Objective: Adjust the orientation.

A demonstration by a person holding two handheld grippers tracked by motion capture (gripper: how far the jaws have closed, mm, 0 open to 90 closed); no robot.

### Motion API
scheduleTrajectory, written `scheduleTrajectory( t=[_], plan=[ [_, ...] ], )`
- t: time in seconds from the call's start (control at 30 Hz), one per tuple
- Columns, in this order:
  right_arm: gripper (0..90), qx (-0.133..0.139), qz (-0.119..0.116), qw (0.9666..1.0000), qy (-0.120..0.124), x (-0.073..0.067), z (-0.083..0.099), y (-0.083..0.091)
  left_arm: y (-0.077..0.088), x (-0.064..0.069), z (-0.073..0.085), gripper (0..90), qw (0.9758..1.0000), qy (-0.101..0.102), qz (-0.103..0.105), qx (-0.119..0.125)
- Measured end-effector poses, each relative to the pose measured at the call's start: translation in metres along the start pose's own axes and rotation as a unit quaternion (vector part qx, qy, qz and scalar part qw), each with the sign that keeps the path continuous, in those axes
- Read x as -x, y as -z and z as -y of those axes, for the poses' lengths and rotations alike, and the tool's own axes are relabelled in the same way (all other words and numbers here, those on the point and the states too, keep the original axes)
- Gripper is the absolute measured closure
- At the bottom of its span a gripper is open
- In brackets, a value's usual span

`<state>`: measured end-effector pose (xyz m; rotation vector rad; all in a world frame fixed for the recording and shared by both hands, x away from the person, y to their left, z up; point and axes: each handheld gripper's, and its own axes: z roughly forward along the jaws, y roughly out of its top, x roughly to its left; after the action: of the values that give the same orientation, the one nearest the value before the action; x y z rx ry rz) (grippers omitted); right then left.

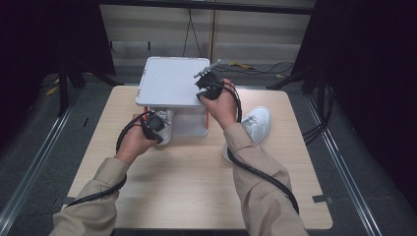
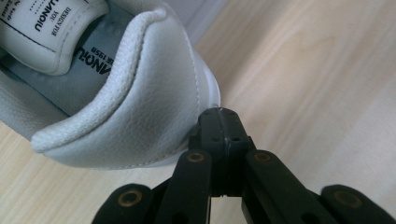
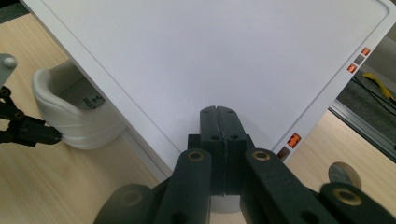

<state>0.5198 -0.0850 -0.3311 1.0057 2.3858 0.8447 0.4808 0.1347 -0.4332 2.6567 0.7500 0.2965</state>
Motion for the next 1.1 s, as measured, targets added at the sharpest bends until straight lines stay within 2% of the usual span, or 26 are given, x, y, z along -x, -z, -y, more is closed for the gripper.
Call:
scheduleTrajectory(
  t=[0.23, 0.33, 0.4, 0.47, 0.57, 0.7, 0.83, 0.9, 0.93, 0.97, 1.0, 1.07, 1.1],
  plan=[
    [90.0, 0.000, -0.003, 1.0000, 0.000, 0.001, 0.000, 0.000, -0.005, -0.006, -0.005, 90.0, 0.9999, 0.004, 0.002, 0.010],
    [90.0, -0.002, 0.002, 0.9999, 0.014, -0.001, -0.001, 0.000, -0.007, -0.012, -0.008, 90.0, 0.9999, 0.011, -0.002, 0.013],
    [90.0, -0.004, 0.002, 0.9999, 0.014, -0.001, -0.001, 0.000, -0.009, -0.014, -0.009, 90.0, 0.9998, 0.013, -0.002, 0.014],
    [90.0, -0.003, 0.001, 0.9999, 0.015, -0.001, -0.001, 0.000, -0.009, -0.015, -0.010, 90.0, 0.9998, 0.016, 0.002, 0.012],
    [90.0, 0.000, -0.004, 0.9999, 0.012, 0.000, -0.001, -0.001, -0.010, -0.015, -0.012, 90.0, 0.9999, 0.007, 0.004, 0.007],
    [90.0, 0.002, -0.008, 0.9999, 0.010, 0.001, 0.000, 0.000, -0.010, -0.015, -0.011, 90.0, 0.9998, 0.016, 0.006, 0.012],
    [90.0, 0.009, -0.008, 0.9999, 0.008, 0.002, 0.002, 0.000, -0.009, -0.013, -0.008, 84.3, 0.9994, 0.027, 0.017, 0.014],
    [90.0, 0.014, -0.008, 0.9999, 0.005, 0.002, 0.003, 0.000, -0.005, -0.010, -0.006, 78.3, 0.9994, 0.025, 0.015, 0.019],
    [88.8, 0.017, -0.008, 0.9998, 0.000, 0.002, 0.004, 0.001, -0.001, -0.007, -0.004, 76.2, 0.9989, 0.029, 0.023, 0.029],
    [88.8, 0.017, -0.008, 0.9998, 0.000, 0.002, 0.004, 0.001, -0.001, -0.007, -0.004, 74.3, 0.9989, 0.029, 0.023, 0.029],
    [81.0, 0.013, -0.006, 0.9999, -0.003, 0.002, 0.005, 0.004, 0.005, -0.003, -0.002, 72.8, 0.9989, 0.025, 0.019, 0.036],
    [79.5, 0.012, -0.006, 0.9999, -0.004, 0.002, 0.006, 0.006, 0.008, -0.002, -0.002, 70.1, 0.9987, 0.025, 0.023, 0.038],
    [77.2, 0.017, -0.013, 0.9997, -0.006, 0.000, 0.010, 0.012, 0.011, -0.001, -0.001, 69.0, 0.9985, 0.023, 0.023, 0.043]
  ],
)
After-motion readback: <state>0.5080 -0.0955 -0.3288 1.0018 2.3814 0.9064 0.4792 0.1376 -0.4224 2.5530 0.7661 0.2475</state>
